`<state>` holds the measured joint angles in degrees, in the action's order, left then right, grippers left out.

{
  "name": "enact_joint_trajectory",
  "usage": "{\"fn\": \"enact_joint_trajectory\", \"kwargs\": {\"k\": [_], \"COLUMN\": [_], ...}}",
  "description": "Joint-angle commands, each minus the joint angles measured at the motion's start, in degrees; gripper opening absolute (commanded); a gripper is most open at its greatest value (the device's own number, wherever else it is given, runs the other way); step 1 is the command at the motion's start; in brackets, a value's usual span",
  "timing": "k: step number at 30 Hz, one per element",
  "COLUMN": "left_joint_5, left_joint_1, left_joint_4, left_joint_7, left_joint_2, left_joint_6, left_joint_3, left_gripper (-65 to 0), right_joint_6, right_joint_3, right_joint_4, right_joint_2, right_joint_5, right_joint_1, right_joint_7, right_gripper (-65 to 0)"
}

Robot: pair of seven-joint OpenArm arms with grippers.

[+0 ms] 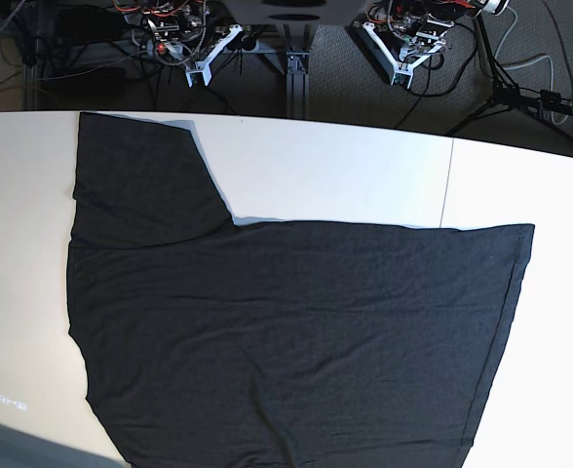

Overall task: Fold the T-shirt properly
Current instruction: 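Move both grippers from rest toward the shirt's shoulder corners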

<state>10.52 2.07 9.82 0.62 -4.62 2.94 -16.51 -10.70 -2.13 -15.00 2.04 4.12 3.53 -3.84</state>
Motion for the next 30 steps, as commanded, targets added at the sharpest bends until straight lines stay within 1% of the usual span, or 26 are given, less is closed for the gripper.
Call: {"fn": "enact_joint_trajectory", "kwargs": {"k": [1, 4, 11, 17, 20, 22, 25, 27, 29, 30], "left_joint_5": [-0.07, -0.02, 0.39, 0.37, 0.44, 1.62, 5.44, 7.02, 7.41, 8.04], "left_joint_1": [0.00, 0.00, 0.00, 0.07, 0.72, 1.27, 2.97, 5.09, 7.74, 9.16], "left_joint_4": [0.31, 0.31, 0.31, 0.31, 0.31, 0.39, 1.36, 3.50, 7.10, 9.42], "left_joint_7": [-0.02, -0.52, -0.35, 1.77, 1.77, 1.73, 1.27, 1.27, 0.90, 0.33], "left_joint_2": [-0.20, -0.57, -1.14, -1.11, -1.14, -1.20, -2.75, -4.11, -6.12, -7.23], "left_joint_6": [0.68, 5.14, 5.27, 5.27, 5.27, 5.25, 5.31, 5.60, 7.80, 9.79], "left_joint_3": [0.04, 0.04, 0.04, 0.04, 0.04, 0.04, 0.04, 0.04, 0.07, 0.11], "left_gripper": [-43.1, -43.1, -43.1, -43.1, -43.1, -43.1, -43.1, -43.1, -43.1, -43.1], "right_joint_6": [1.51, 1.49, 1.49, 1.51, 1.51, 1.51, 1.46, 1.46, 1.29, 0.66], "right_joint_3": [-0.11, -0.11, -0.11, -0.11, -0.11, -0.11, -0.11, -0.11, -0.11, -0.11], "right_joint_4": [-0.28, -0.26, -0.28, -0.28, -0.76, -1.97, -5.09, -7.67, -10.73, -12.57], "right_joint_2": [0.13, 0.17, 1.01, 1.11, 1.14, 1.40, 2.27, 3.48, 5.05, 5.90], "right_joint_5": [-0.02, -0.02, -0.02, -0.02, 0.00, 0.00, -0.02, -0.02, -0.02, -0.04], "right_joint_1": [0.15, 0.17, 0.15, 0.17, 1.20, 2.67, 5.77, 8.46, 11.69, 13.25], "right_joint_7": [-0.52, -0.52, -0.52, -0.50, -0.50, -0.50, -0.48, -0.48, -0.48, -0.48], "right_gripper": [-62.9, -62.9, -62.9, -62.9, -62.9, -62.9, -62.9, -62.9, -62.9, -62.9]}}
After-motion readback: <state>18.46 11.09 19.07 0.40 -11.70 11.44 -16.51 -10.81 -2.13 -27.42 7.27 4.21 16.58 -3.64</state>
